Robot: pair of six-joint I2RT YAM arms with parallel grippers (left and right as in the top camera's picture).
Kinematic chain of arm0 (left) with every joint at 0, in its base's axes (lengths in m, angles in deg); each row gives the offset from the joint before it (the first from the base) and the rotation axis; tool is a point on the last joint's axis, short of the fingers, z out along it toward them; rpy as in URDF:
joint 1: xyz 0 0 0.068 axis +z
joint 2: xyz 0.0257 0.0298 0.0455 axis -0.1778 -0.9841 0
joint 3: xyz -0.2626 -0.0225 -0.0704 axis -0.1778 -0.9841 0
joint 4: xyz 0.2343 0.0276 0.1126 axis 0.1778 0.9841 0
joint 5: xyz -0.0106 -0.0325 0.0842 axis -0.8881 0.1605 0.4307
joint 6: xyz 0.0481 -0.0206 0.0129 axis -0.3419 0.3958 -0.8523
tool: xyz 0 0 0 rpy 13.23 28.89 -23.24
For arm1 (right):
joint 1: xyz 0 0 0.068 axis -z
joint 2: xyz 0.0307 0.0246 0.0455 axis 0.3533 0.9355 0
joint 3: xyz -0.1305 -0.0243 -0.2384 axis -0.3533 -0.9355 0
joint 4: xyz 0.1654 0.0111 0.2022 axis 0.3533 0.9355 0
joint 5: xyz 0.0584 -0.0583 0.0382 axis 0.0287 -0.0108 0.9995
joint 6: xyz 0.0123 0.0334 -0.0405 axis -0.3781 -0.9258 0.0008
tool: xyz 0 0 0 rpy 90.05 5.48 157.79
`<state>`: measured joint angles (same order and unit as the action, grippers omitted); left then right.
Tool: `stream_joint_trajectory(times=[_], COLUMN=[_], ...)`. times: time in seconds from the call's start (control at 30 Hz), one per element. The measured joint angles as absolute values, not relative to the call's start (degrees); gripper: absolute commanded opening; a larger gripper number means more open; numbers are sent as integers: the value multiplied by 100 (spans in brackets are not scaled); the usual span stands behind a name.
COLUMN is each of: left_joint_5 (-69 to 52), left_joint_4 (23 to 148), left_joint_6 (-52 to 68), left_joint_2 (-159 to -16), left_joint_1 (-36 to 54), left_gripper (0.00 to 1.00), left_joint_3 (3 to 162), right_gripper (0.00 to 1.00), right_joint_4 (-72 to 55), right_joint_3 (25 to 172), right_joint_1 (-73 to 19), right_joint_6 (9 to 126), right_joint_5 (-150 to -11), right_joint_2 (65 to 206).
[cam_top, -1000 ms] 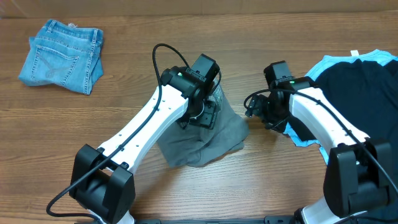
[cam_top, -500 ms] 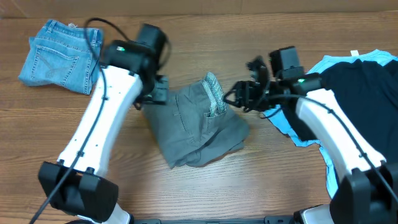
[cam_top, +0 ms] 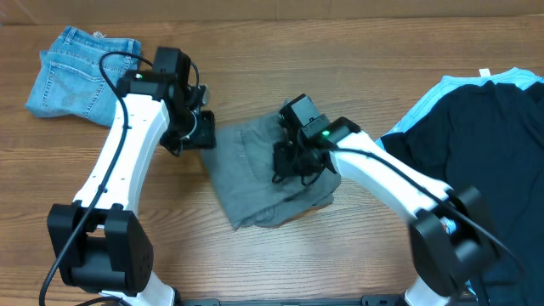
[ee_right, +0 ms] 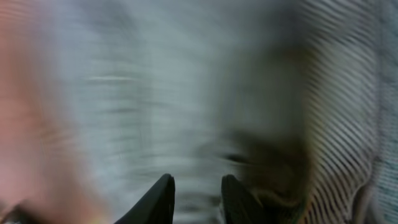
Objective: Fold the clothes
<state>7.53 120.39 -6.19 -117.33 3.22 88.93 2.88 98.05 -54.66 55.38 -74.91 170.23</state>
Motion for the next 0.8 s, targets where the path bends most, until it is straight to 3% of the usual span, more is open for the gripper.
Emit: stream_joint_trajectory(times=[0.17, 0.27, 0.43, 0.8], left_joint_5=[499, 384, -218, -1129], left_joint_4=[11821, 11615, 10957, 9491], left_joint_6=[-754, -778, -844, -881], left_joint_2=[-11738, -11740, -11740, -11744], left_joint_1=[322, 322, 315, 274], left_gripper=[70, 72, 91, 98], left_joint_3=[8307, 7975, 7431, 5997], right_gripper=[28, 28, 29, 28], right_joint_4=[784, 844, 859, 874], right_joint_3=[9825, 9871, 9888, 9895], right_joint_1=[-5005, -4874, -4844, -4844], right_joint_6=[4861, 4741, 4664, 4629], right_joint_5=[-7749, -7635, -7559, -7541], right_joint_2=[17626, 17665, 17685, 17689])
